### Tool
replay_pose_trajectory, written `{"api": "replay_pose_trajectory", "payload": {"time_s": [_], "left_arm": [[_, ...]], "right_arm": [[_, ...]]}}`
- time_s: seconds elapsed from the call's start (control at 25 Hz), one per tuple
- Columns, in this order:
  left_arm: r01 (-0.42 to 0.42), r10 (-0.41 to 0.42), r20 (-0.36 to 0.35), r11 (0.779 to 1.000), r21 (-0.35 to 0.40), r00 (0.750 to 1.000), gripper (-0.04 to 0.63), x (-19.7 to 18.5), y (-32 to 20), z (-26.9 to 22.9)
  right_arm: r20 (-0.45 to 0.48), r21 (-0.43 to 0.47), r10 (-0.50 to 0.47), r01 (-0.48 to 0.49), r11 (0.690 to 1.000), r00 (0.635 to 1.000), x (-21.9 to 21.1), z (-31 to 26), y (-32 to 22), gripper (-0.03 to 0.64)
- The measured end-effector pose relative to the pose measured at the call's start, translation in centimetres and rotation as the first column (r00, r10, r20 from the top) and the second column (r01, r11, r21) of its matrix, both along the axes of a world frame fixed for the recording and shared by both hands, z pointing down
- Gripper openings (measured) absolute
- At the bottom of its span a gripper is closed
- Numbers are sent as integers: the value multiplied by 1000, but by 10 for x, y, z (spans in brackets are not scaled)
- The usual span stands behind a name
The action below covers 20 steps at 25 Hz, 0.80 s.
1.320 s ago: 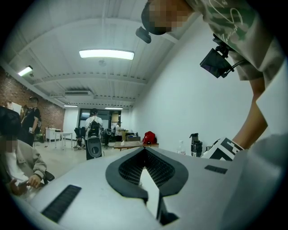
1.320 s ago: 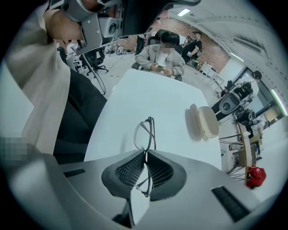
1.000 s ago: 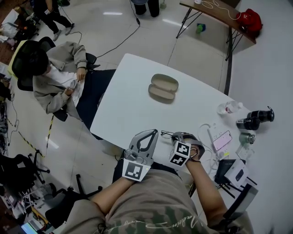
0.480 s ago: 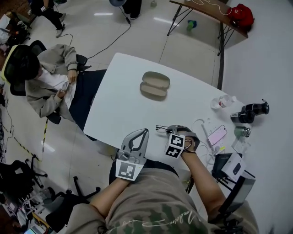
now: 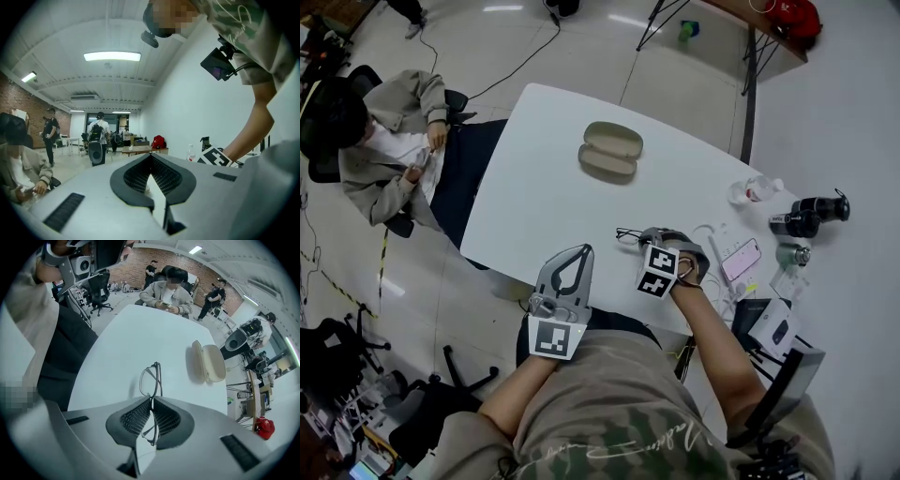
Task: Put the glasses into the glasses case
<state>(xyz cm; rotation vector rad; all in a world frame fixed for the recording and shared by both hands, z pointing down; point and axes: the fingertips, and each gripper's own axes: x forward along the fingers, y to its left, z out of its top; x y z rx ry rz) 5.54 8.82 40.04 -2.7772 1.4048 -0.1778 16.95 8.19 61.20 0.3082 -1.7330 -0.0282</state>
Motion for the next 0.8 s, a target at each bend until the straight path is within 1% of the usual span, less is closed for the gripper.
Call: {"api": "replay_pose_trajectory", "payload": {"time_s": [0.12, 0.36, 0.48, 0.6, 0.68, 0.8], "left_arm": [[-14, 14, -31, 1000, 11, 999, 6, 3, 1, -2], [-17, 18, -35, 1000, 19, 999, 6, 6, -7, -3], [-31, 32, -41, 999, 16, 999, 6, 4, -8, -3], [-31, 32, -44, 999, 22, 999, 6, -1, -10, -3], [-34, 34, -60, 999, 16, 998, 6, -5, -11, -1], [-52, 53, -104, 999, 11, 993, 6, -8, -16, -3]], "right_arm": [[-6, 3, 6, -6, 1000, 1000, 4, 1, -7, 31], [-12, -11, 28, -29, 1000, 1000, 11, 3, -11, 31], [-13, -5, 27, -27, 1000, 1000, 9, 3, -12, 31], [-8, 7, 47, -47, 999, 999, 9, 5, -13, 31], [-7, 6, 63, -63, 998, 998, 9, 6, -13, 31], [-16, 1, 71, -71, 998, 997, 5, 6, -12, 31]]}}
